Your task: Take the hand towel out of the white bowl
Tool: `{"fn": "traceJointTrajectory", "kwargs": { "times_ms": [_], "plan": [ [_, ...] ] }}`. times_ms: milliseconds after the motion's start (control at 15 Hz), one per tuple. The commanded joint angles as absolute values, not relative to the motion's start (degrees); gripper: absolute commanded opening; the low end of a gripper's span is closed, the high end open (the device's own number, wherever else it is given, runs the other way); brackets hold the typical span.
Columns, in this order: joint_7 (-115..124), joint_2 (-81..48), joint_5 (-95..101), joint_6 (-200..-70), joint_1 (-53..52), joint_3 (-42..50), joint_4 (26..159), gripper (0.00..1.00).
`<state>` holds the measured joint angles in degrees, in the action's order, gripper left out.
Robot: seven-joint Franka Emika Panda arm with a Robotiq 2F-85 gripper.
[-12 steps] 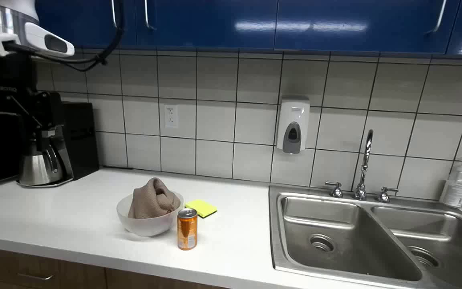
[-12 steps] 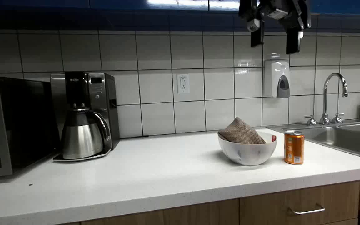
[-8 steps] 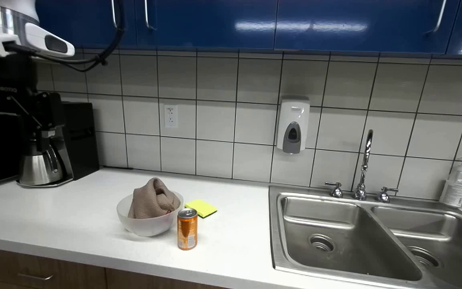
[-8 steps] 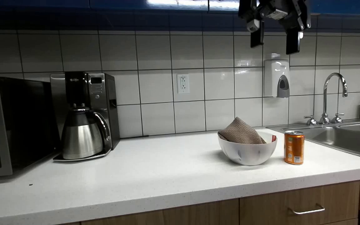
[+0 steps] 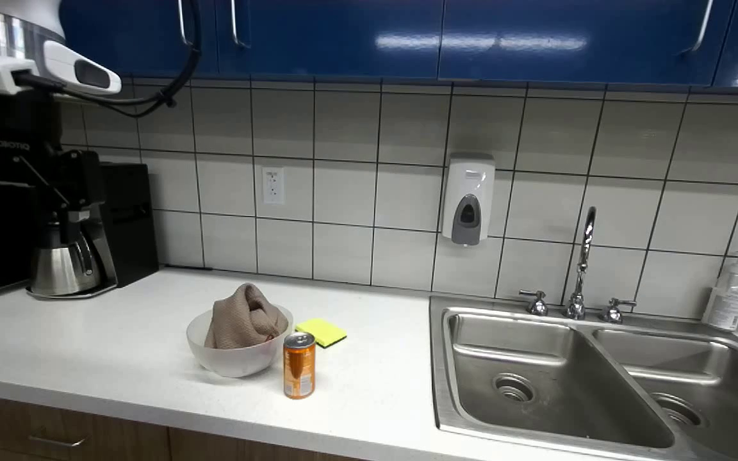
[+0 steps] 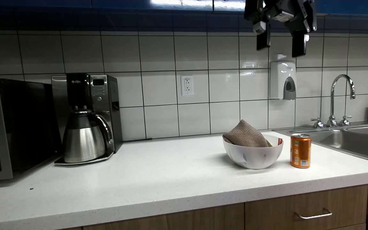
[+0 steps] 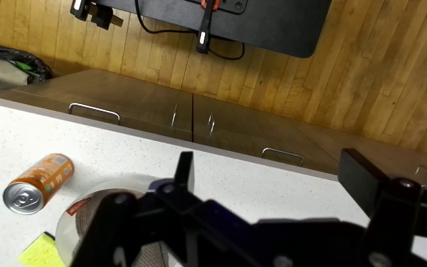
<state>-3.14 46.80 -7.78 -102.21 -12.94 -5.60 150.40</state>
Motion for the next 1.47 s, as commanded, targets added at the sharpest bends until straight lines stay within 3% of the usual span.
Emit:
{"fn": "traceJointTrajectory", "kwargs": {
  "times_ms": [0,733,1400],
  "plan": [
    [-9.42,43.84,-7.22,-102.77,-12.74,-3.47,149.52,1.00],
    [-31.24,31.04,1.71,-107.51,-11.56,4.94,145.81,1.00],
    [-36.58,20.25,5.55,-132.04,-8.29,6.64,146.96,1.00]
  ]
}}
